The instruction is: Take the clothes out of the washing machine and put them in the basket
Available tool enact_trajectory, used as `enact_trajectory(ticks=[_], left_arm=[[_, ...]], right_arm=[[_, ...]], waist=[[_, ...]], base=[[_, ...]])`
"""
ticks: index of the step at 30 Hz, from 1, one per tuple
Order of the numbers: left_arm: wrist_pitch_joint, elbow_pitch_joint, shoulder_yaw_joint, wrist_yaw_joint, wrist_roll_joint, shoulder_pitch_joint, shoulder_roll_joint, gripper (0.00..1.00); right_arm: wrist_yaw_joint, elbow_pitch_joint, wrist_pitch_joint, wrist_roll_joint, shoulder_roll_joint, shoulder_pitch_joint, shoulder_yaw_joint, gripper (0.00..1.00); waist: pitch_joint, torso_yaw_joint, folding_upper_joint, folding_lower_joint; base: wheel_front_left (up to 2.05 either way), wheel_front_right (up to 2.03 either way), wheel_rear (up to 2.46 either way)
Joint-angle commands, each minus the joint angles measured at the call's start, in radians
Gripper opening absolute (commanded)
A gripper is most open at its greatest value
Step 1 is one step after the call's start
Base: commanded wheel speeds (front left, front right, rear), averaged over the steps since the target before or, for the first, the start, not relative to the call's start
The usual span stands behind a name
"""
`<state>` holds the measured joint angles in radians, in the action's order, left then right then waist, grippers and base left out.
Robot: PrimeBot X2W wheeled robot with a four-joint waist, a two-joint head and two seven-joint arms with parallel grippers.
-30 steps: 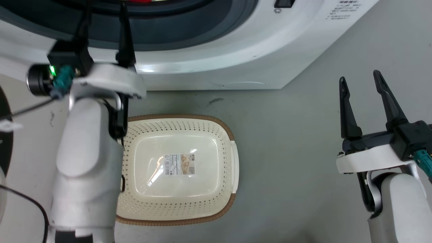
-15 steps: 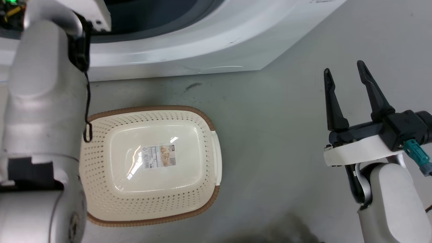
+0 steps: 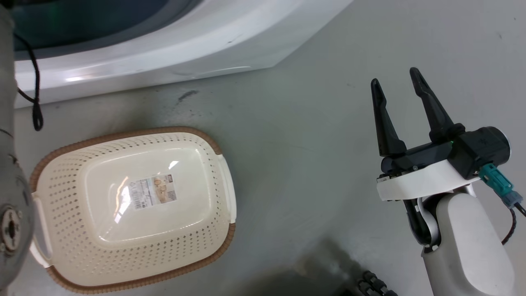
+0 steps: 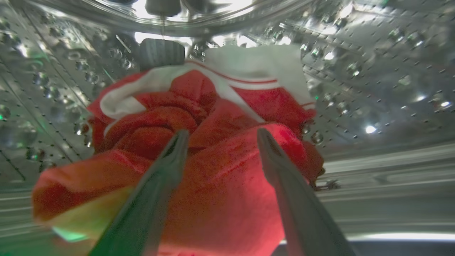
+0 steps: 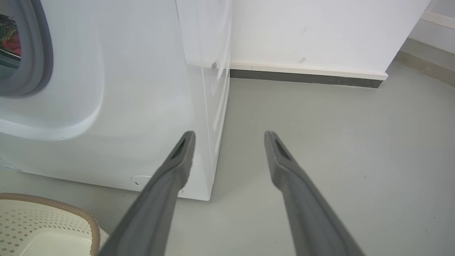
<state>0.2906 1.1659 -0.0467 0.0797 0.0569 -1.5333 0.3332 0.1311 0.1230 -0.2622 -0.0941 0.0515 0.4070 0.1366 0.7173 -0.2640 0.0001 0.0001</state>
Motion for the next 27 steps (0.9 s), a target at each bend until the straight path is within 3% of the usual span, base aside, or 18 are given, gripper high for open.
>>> enact_trajectory(ticks=[1,6,7,11,12,13,19,20,27], left_arm=[[0.022,0.005,-0.007,0.005,-0.01,-0.024,0.011,1.0],[0.183,0.05,-0.033,0.001,-0.029,-0.062,0.04,1.0],[0.261,0.066,-0.043,-0.009,-0.031,-0.07,0.055,1.0],[0.35,0.084,-0.047,-0.022,-0.025,-0.063,0.059,1.0],[0.372,0.088,-0.049,-0.028,-0.024,-0.06,0.059,0.43],[0.388,0.092,-0.048,-0.034,-0.021,-0.056,0.058,0.0],[0.334,0.039,-0.054,-0.064,-0.014,-0.032,0.051,0.0],[0.267,0.001,-0.052,-0.076,-0.007,-0.012,0.043,0.0],[0.063,-0.073,-0.047,-0.093,0.019,0.069,0.016,0.0]], right_arm=[[-0.001,0.003,-0.004,-0.011,-0.002,0.014,0.005,1.0],[-0.001,0.004,-0.004,-0.028,-0.002,0.02,0.022,1.0],[-0.001,0.005,-0.004,-0.036,-0.002,0.025,0.034,1.0],[-0.001,0.003,-0.004,-0.045,-0.002,0.025,0.036,1.0],[-0.001,0.003,-0.004,-0.046,-0.002,0.024,0.036,1.0],[-0.001,0.004,-0.004,-0.046,-0.002,0.023,0.037,1.0],[-0.001,0.011,-0.004,-0.05,-0.002,0.028,0.037,1.0],[-0.001,0.015,-0.004,-0.038,-0.002,0.03,0.031,1.0],[-0.001,0.027,-0.004,-0.013,-0.002,0.012,0.016,1.0]], waist=[[0.02,-0.02,-0.0001,-0.0001],[0.044,-0.043,-0.0001,-0.0001],[0.052,-0.055,-0.0001,-0.0001],[0.059,-0.059,-0.0001,-0.0001],[0.06,-0.059,-0.0001,-0.0001],[0.059,-0.059,-0.0001,-0.0001],[0.05,-0.049,-0.0001,-0.0001],[0.033,-0.036,-0.0001,-0.0001],[-0.038,0.001,-0.0001,-0.0001]], base=[[0.0,0.0,0.0],[0.0,0.0,0.0],[0.0,0.0,0.0],[0.0,0.0,0.0],[0.0,0.0,0.0],[0.0,0.0,0.0],[0.0,0.0,0.0],[0.0,0.0,0.0],[0.0,0.0,0.0]])
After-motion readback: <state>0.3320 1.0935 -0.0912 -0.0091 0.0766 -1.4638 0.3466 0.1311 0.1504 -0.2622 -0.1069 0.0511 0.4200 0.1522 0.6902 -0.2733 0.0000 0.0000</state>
